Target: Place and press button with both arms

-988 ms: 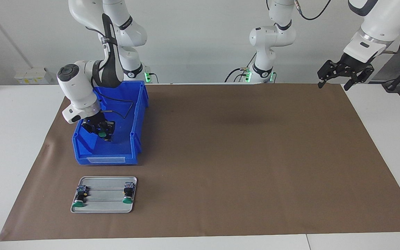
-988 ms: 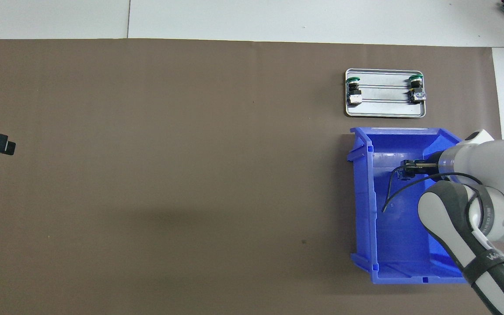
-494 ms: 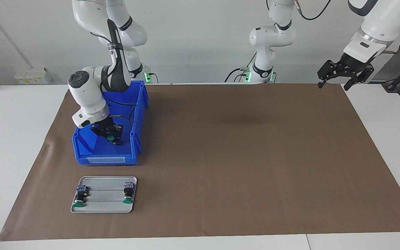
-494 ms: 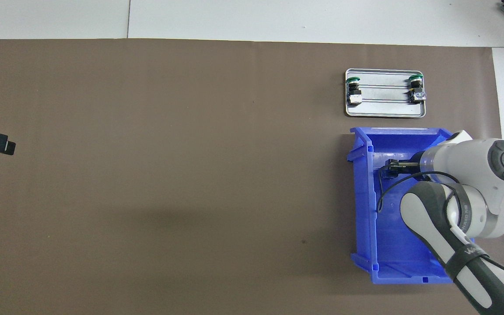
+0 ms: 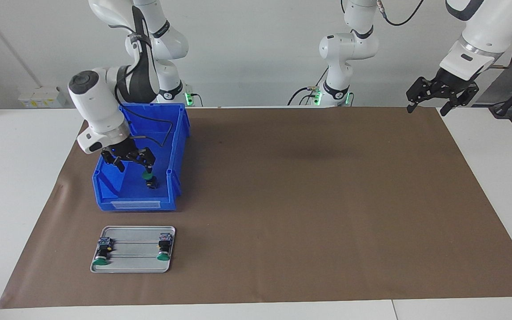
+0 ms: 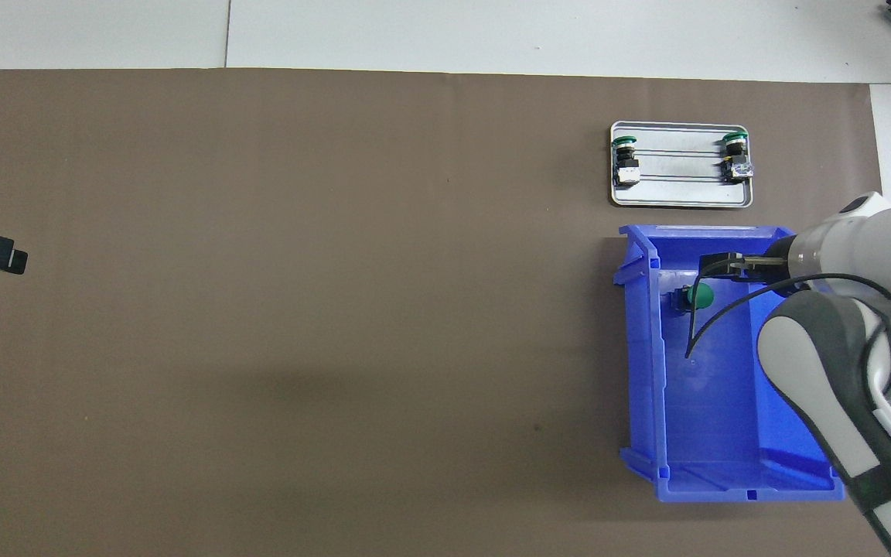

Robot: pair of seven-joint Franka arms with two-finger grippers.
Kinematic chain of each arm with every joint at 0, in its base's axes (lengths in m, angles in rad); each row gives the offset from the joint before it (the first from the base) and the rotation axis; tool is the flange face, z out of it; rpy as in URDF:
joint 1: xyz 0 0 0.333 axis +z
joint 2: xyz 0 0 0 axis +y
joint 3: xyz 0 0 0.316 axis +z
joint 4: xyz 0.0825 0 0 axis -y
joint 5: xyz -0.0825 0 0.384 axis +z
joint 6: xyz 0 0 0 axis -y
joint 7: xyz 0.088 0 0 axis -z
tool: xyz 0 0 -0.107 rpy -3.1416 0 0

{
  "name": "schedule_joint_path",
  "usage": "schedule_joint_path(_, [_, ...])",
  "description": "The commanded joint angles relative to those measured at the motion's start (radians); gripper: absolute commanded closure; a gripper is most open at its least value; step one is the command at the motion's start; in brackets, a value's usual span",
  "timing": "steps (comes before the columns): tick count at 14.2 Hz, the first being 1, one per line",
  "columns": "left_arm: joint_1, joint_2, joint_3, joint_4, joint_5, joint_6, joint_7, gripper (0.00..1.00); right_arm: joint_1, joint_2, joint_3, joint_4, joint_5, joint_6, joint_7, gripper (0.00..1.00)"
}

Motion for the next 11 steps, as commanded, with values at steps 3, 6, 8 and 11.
schedule_joint_path(3, [0.005, -0.025, -0.003, -0.026, 0.016, -0.008, -0.003, 0.0, -0.013, 0.0, -0.002, 0.322, 0.0, -0.303, 0.078, 0.0])
schedule_joint_path(6, [0.005, -0.025, -0.003, -0.026, 0.016, -0.008, -0.004, 0.0, -0.021, 0.009, 0.0, 0.511, -0.096, -0.535, 0.077, 0.0])
schedule_joint_path(8, [0.005, -0.025, -0.003, -0.026, 0.016, -0.008, -0.003, 0.0, -0.022, 0.011, -0.002, 0.611, -0.095, -0.68, 0.075, 0.0])
schedule_joint_path(11, [0.005, -0.025, -0.003, -0.026, 0.016, -0.008, -0.004, 0.0, -0.044, -0.024, -0.004, 0.541, -0.089, -0.68, 0.069, 0.0])
